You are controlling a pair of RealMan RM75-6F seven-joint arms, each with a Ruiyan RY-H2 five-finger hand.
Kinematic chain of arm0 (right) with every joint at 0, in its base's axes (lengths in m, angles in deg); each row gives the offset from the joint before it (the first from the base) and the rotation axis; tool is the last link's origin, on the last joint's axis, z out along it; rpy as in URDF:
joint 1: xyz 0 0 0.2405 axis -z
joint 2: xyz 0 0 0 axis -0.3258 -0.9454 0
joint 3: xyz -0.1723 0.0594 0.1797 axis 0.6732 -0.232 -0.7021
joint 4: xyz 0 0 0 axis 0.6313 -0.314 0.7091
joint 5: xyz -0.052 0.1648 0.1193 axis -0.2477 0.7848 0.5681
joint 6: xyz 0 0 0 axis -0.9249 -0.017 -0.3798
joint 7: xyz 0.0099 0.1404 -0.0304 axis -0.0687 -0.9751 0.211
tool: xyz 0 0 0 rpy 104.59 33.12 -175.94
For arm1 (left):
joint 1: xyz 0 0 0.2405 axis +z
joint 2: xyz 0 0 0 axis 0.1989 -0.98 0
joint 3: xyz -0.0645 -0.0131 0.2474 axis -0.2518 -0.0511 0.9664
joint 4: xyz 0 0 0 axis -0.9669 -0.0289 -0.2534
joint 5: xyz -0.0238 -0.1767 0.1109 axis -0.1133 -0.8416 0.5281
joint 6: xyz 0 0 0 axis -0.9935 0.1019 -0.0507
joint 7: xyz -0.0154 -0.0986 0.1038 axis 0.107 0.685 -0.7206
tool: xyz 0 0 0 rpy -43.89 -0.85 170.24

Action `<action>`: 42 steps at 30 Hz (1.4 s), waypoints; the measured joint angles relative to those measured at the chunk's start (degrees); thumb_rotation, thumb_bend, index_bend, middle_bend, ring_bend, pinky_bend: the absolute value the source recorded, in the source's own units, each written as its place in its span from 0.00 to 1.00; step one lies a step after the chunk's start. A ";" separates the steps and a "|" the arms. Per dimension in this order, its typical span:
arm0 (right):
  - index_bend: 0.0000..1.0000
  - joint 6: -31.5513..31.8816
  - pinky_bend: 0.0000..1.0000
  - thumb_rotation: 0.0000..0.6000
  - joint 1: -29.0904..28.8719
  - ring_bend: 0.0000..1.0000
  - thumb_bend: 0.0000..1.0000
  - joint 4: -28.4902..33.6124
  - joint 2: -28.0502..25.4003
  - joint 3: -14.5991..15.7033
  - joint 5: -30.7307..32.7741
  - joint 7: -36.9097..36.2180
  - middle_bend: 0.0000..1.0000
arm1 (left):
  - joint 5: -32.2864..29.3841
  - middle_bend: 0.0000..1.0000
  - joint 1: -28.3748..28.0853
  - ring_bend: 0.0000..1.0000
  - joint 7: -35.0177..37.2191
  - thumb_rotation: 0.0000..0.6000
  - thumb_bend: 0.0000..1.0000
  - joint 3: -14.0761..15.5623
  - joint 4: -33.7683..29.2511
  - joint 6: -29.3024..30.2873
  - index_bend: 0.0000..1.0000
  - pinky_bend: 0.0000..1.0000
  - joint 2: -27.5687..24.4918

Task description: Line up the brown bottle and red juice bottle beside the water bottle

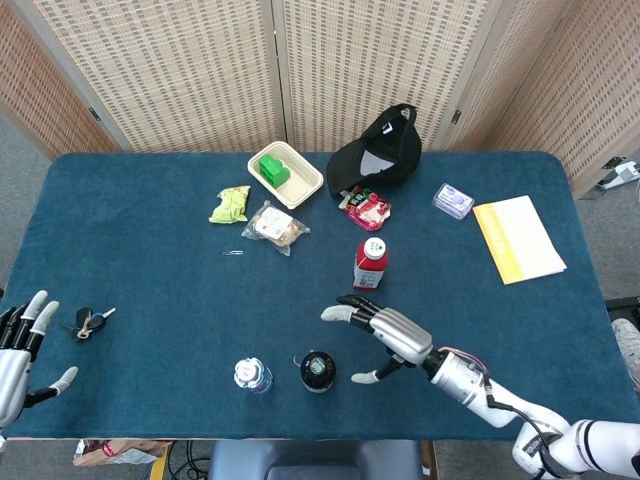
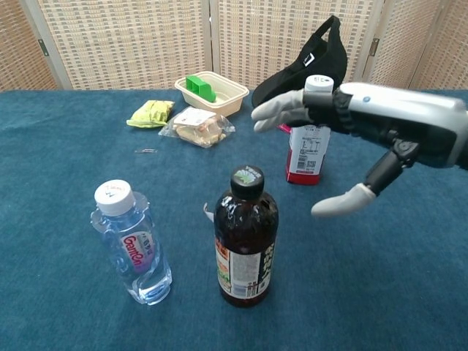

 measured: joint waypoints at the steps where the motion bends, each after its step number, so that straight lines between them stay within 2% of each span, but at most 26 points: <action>1: 0.16 1.00 0.00 1.00 0.53 0.01 0.03 0.47 -0.62 -0.12 -0.06 0.67 0.16 | 0.05 0.00 -0.04 0.04 -0.08 1.00 0.17 0.05 -0.05 -0.09 0.01 0.04 0.01; 9: 0.15 9.03 0.00 1.00 5.41 0.01 0.10 2.79 -5.58 -2.24 1.19 7.12 0.16 | 0.42 0.00 -0.31 0.04 -0.74 1.00 0.17 0.15 -0.62 -0.41 0.01 0.04 0.02; 12: 0.14 9.62 0.00 1.00 6.29 0.01 0.10 2.97 -6.64 -3.57 3.11 7.89 0.16 | 0.57 0.00 -0.41 0.04 -0.87 1.00 0.17 0.16 -0.76 -0.45 0.01 0.04 0.07; 15: 0.06 9.27 0.00 1.00 6.65 0.01 0.05 2.43 -6.78 -4.73 5.37 7.78 0.13 | 0.57 0.00 -0.54 0.04 -1.05 1.00 0.17 0.21 -0.79 -0.74 0.01 0.04 0.18; 18: 0.00 7.68 0.00 1.00 6.68 0.00 0.00 1.15 -6.21 -5.92 8.23 6.62 0.08 | 0.67 0.00 -0.72 0.04 -1.28 1.00 0.17 0.21 -0.88 -0.95 0.01 0.04 0.33; 22: 0.00 5.10 0.00 1.00 6.43 0.00 0.00 -1.81 -4.76 -8.01 12.02 4.94 0.04 | 0.71 0.00 -0.83 0.04 -1.56 1.00 0.17 0.16 -1.05 -0.97 0.01 0.04 0.36; 31: 0.00 -3.33 0.00 1.00 3.91 0.00 0.00 -6.47 -1.19 -12.02 18.35 -0.61 0.01 | 0.78 0.00 -0.93 0.04 -1.80 1.00 0.17 0.22 -1.30 -1.01 0.01 0.04 0.56; 42: 0.00 -12.20 0.00 1.00 0.53 0.00 0.00 -15.50 5.27 -14.41 21.96 -5.03 0.00 | 0.35 0.00 -0.50 0.04 -1.32 1.00 0.17 0.30 -0.77 -0.61 0.01 0.04 0.35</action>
